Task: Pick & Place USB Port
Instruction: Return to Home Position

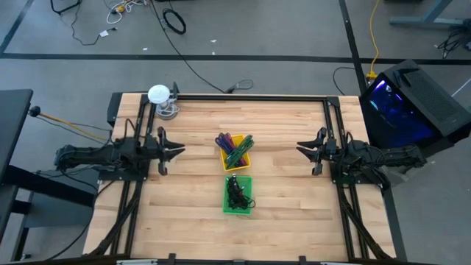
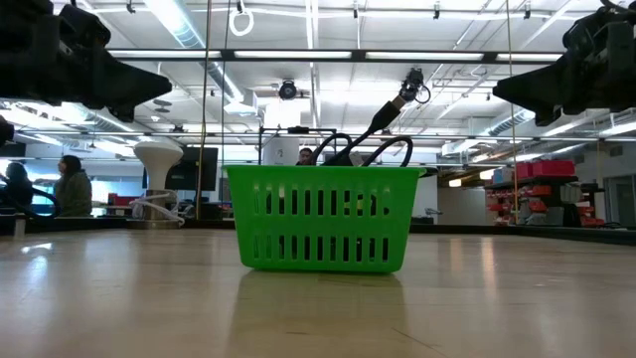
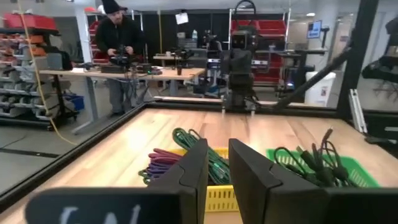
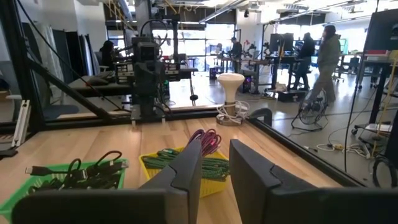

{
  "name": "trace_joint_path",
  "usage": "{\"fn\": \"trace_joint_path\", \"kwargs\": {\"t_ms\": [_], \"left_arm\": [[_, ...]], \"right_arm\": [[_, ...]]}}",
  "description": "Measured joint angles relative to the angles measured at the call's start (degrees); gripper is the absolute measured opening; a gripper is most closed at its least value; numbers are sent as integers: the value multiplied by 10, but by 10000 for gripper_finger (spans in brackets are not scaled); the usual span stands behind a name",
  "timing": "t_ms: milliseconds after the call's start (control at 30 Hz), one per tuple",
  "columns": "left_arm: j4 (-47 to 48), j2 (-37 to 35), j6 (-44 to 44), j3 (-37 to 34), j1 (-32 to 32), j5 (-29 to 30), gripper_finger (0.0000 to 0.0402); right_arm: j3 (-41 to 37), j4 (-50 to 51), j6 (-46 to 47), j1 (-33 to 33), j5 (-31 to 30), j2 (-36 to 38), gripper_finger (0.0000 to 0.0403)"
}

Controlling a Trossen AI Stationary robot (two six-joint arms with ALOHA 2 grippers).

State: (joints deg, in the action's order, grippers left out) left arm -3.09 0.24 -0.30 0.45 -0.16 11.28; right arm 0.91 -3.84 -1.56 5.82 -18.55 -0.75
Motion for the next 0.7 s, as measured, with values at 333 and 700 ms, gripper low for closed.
{"fn": "trace_joint_path", "kwargs": {"t_ms": [333, 700], "left_arm": [[21, -1, -6, 0, -1, -89, 69], [-17, 1, -72, -1, 0, -66, 69]], "right_arm": [[0, 1, 0, 0, 0, 0, 84], [0, 1, 0, 0, 0, 0, 84]]}}
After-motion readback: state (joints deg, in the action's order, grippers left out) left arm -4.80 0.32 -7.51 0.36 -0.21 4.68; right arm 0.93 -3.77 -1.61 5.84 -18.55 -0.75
